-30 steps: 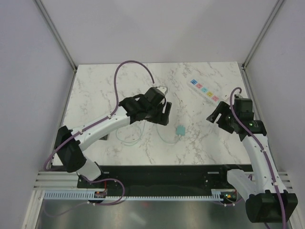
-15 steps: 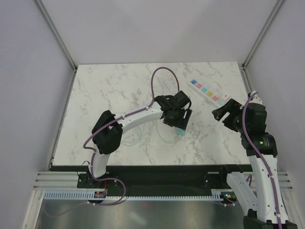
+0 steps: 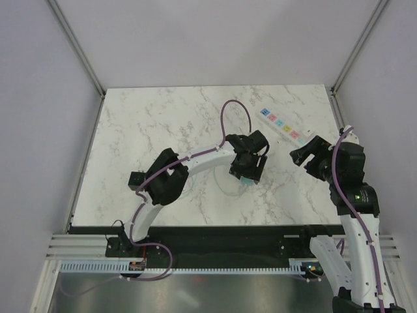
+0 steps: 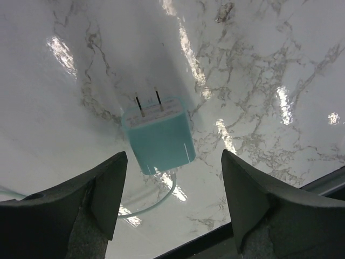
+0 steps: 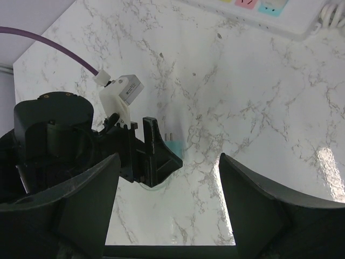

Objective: Insert the plug

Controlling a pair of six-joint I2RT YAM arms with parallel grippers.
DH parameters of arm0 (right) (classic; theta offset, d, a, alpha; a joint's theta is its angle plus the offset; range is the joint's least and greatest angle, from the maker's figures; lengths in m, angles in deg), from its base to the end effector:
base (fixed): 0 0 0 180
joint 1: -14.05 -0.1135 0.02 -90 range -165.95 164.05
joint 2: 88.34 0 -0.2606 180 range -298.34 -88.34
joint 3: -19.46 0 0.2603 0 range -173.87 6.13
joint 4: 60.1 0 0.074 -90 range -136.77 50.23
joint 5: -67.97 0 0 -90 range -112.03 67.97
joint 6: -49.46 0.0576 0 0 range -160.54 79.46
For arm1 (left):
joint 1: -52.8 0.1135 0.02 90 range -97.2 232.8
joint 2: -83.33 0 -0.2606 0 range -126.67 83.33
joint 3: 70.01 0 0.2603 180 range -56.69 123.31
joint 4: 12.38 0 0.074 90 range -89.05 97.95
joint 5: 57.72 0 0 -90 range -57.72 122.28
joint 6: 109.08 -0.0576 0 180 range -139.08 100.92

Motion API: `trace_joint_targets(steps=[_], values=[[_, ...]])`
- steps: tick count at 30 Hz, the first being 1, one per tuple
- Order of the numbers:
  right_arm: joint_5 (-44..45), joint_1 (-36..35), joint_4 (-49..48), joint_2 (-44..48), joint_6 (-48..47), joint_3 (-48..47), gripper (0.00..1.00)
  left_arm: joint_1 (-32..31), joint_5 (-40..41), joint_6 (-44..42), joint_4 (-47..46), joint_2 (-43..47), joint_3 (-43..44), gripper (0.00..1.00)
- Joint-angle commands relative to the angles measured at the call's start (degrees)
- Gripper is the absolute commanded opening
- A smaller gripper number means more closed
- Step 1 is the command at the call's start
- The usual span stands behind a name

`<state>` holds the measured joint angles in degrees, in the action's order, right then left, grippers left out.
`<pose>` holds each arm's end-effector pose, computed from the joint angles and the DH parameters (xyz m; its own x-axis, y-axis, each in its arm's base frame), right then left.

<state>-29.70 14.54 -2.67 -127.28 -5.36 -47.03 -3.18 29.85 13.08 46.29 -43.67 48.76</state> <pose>0.1618 0.0063 0.3324 -0.4690 0.5750 -0.6704 0.1994 0.8084 0.5539 0.2699 -0.4042 0.1634 -0.8814 0.3552 -0.3114 0.4350 0.8673 -0.2419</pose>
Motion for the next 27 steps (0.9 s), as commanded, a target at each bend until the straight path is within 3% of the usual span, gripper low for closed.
trace_joint_targets(steps=[1, 11, 14, 22, 24, 27], values=[[-0.3, -0.2, -1.7, 0.8, 0.2, 0.4, 0.82, 0.4, 2.3, 2.6, 1.9, -1.7, 3.0, 0.77], [-0.4, -0.2, -2.1, 0.9, -0.1, 1.3, 0.82, 1.0, 2.3, 2.0, 2.6, -6.3, 7.5, 0.72], [-0.8, -0.2, -2.3, 0.4, -0.3, 1.2, 0.82, 1.6, 2.2, 2.0, 2.6, -6.9, 8.2, 0.64], [-2.8, -0.2, -5.9, -0.2, 0.1, 4.6, 0.82, 3.6, -5.1, 3.0, 1.8, -4.1, 6.3, 0.02], [-5.2, -0.2, -10.8, -1.5, 1.6, 7.2, 0.83, 4.7, -12.4, 5.2, -0.6, -0.8, 4.5, 0.02], [-4.0, -0.2, -14.8, -6.0, 3.6, 4.9, 0.83, 7.8, -25.3, 12.3, -11.5, 6.3, -2.0, 0.02]])
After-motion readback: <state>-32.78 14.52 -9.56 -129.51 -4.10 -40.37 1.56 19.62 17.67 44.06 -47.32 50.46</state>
